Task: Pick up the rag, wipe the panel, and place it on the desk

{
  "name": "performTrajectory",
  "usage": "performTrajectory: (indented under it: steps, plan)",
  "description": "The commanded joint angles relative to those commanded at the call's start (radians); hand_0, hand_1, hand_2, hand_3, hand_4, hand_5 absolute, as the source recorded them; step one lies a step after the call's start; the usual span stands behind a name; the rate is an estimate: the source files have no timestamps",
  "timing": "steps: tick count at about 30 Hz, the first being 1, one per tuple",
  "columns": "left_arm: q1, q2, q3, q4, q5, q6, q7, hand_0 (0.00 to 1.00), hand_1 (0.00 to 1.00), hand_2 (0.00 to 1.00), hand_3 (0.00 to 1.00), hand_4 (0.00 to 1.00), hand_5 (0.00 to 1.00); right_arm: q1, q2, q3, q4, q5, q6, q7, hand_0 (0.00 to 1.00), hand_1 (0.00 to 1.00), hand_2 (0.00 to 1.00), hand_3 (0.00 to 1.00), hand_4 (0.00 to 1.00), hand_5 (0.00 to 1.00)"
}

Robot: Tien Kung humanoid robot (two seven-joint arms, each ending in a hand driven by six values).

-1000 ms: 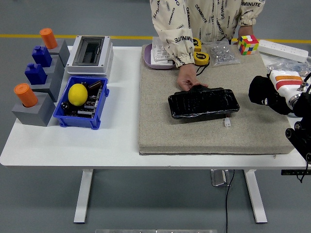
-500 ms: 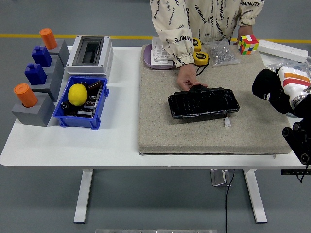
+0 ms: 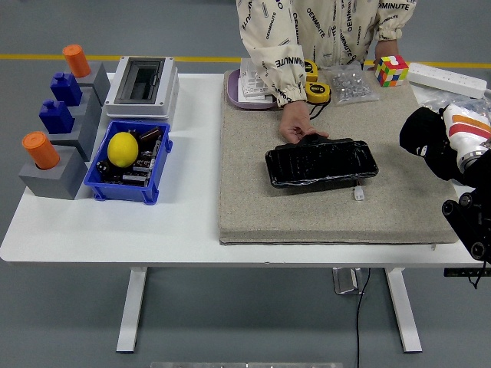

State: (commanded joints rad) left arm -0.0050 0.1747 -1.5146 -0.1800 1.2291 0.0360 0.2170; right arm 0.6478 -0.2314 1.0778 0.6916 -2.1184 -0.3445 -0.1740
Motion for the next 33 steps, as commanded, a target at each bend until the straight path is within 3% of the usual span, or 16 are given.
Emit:
performTrajectory:
  steps: [10, 17, 18, 33]
  plan:
    - [-0.002, -0.001, 0.002, 0.000, -0.003, -0.001, -0.002, 0.651, 0.696, 0.741, 0.567, 0.599, 0.476, -0.002, 0.005, -0.021, -0.001, 0.033, 0.018, -0.001, 0.241, 0.320, 0.356, 0.395, 0.998, 0.097]
    - [-0.003, -0.001, 0.003, 0.000, -0.004, 0.000, -0.002, 0.650, 0.697, 0.742, 0.567, 0.599, 0.476, -0.003, 0.007, -0.009, -0.001, 0.040, 0.079, -0.015, 0.261, 0.341, 0.387, 0.429, 0.998, 0.122]
    - [-0.003, -0.001, 0.004, 0.000, -0.004, 0.000, -0.002, 0.651, 0.697, 0.742, 0.567, 0.599, 0.476, -0.003, 0.008, -0.007, -0.001, 0.041, 0.088, -0.016, 0.285, 0.367, 0.434, 0.459, 0.998, 0.289]
    - [0.001, -0.001, -0.001, 0.000, -0.001, 0.000, -0.001, 0.652, 0.696, 0.742, 0.566, 0.599, 0.476, -0.036, 0.015, 0.012, -0.002, 0.038, 0.108, -0.024, 0.285, 0.367, 0.432, 0.459, 0.998, 0.296]
